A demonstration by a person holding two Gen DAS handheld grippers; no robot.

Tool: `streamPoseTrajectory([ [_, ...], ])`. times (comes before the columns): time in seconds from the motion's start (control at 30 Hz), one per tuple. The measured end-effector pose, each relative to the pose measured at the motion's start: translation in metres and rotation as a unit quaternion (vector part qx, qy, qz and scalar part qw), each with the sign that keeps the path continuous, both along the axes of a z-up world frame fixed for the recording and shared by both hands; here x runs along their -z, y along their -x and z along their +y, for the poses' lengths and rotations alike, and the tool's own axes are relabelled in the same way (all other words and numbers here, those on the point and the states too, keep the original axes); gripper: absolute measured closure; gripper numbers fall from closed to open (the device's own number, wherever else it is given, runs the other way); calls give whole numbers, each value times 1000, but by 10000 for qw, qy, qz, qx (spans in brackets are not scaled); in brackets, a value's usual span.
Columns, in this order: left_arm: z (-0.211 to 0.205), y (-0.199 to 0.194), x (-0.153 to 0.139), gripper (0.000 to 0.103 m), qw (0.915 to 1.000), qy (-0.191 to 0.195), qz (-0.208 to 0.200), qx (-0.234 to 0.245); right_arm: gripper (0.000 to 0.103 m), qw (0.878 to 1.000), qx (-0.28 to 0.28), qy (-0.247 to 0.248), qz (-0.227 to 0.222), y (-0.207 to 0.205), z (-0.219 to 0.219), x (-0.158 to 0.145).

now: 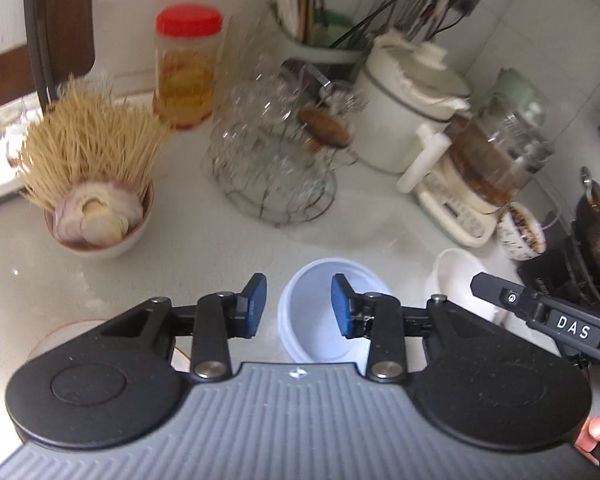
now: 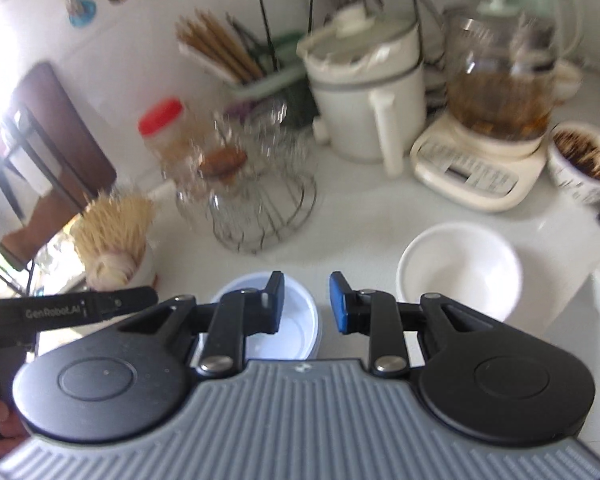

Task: Organize plates and bowls
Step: 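Move both grippers to the small white bowl and close on its rim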

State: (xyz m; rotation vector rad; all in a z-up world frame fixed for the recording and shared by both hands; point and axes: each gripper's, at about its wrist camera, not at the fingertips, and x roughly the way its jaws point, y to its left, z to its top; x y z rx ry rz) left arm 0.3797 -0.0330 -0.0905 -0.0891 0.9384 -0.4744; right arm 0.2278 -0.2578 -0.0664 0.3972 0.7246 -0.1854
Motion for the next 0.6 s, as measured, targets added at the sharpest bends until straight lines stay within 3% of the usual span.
streamPoseTrajectory([
  [0.3,5,39,-39,62,9981,36,-447,416,74,9974,664,161,-229,41,14,-34],
  [0.6,-10,49,-33,62,9971,175,-489,561,74,9947,930,397,-181,55,1,-30],
])
